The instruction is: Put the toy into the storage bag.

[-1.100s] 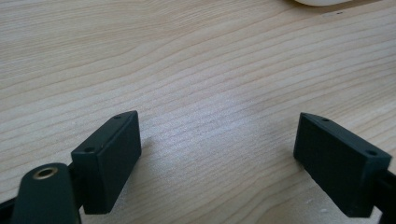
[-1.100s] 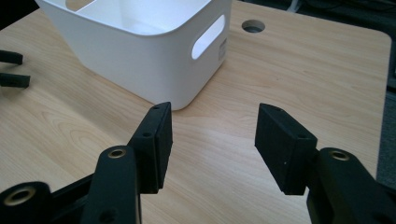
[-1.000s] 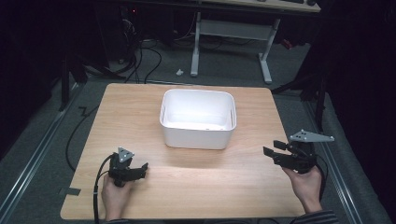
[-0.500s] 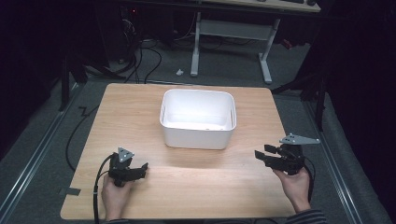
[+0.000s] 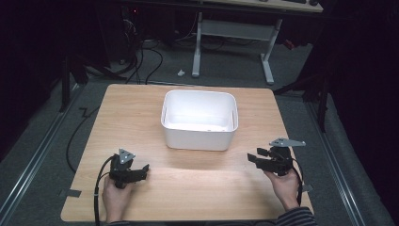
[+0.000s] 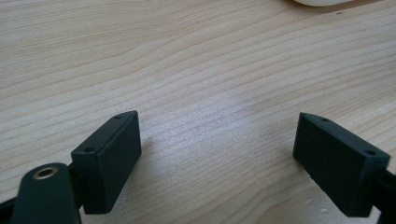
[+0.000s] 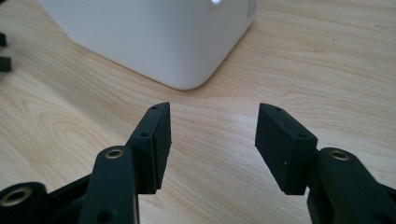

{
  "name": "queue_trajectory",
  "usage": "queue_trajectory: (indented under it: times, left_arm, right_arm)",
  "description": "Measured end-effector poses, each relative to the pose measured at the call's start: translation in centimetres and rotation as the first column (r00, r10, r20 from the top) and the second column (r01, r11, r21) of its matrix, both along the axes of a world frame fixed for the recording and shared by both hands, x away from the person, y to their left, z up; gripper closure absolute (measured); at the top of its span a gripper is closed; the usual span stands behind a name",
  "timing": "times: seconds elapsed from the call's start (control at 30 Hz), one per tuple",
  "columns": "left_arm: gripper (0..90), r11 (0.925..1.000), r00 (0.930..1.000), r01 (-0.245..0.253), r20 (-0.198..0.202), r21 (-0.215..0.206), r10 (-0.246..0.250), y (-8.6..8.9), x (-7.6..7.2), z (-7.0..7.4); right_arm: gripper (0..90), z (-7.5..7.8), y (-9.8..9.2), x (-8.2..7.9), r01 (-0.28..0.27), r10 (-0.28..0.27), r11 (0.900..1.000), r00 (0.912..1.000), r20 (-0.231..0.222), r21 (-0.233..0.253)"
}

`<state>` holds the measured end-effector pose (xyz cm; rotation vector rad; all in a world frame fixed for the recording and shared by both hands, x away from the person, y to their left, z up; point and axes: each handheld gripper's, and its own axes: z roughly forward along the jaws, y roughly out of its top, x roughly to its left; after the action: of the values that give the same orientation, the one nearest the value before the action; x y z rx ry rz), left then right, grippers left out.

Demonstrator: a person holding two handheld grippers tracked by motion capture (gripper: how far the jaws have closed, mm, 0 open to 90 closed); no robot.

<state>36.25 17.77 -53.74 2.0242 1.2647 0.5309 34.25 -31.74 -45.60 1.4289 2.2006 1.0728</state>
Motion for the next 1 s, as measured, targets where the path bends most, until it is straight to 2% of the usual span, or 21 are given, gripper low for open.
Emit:
queue_trajectory:
  times: [0.1, 0.2, 0.37, 0.5, 0.57, 0.63, 0.77, 0.87, 0.93, 1.0]
  left_arm:
    - [15.4, 1.0, 1.0, 0.002, 0.002, 0.0, -0.002, 0.0, 0.0, 0.0]
    - [15.6, 1.0, 1.0, 0.003, 0.002, 0.001, -0.003, -0.1, 0.0, 0.0]
    - [15.7, 1.0, 1.0, 0.004, 0.002, 0.001, -0.004, -0.1, 0.0, 0.0]
    - [15.9, 1.0, 1.0, 0.004, 0.0, 0.001, -0.004, -0.1, 0.0, 0.0]
    - [15.9, 1.0, 1.0, 0.003, 0.0, 0.002, -0.003, -0.1, 0.0, 0.0]
    - [15.9, 1.0, 1.0, 0.003, 0.0, 0.001, -0.003, -0.1, 0.0, 0.0]
    - [16.0, 1.0, 1.0, 0.002, 0.001, -0.001, -0.002, -0.1, 0.0, 0.0]
    - [16.3, 1.0, 1.0, 0.001, 0.001, -0.001, -0.001, -0.1, 0.0, 0.0]
    - [16.3, 1.0, 1.0, 0.002, 0.0, -0.001, -0.002, -0.1, 0.0, 0.0]
    - [16.4, 1.0, 1.0, 0.001, 0.001, -0.001, -0.001, -0.1, 0.0, 0.0]
  right_arm:
    - [45.1, -1.1, 0.3, 0.3, -0.011, 0.011, 1.0, 0.9999, -0.01, -0.026]
    - [45.1, -1.8, 0.3, 0.6, -0.008, 0.008, 1.0, 0.9999, -0.012, -0.021]
    - [45.4, -3.4, 0.3, 1.9, 0.011, -0.012, 0.998, 0.9996, -0.026, -0.055]
    - [45.1, -3.9, 0.2, 3.0, 0.034, -0.035, 0.995, 0.9993, -0.015, -0.093]
    - [44.6, -4.0, 0.3, 3.8, 0.024, -0.026, 0.997, 0.9995, -0.02, -0.079]
    - [43.9, -4.1, 0.5, 4.0, 0.024, -0.026, 0.997, 0.9994, -0.022, -0.076]
    - [43.5, -4.8, 0.9, 4.1, 0.013, -0.015, 0.993, 0.9998, -0.016, -0.115]
    - [42.5, -5.1, 0.6, 4.4, 0.039, -0.041, 0.992, 0.999, -0.015, -0.12]
    - [42.3, -5.2, 0.5, 4.4, 0.047, -0.048, 0.992, 0.9989, 0.0, -0.119]
    - [40.9, -5.3, 0.4, 4.5, 0.066, -0.065, 0.988, 0.9977, 0.019, -0.138]
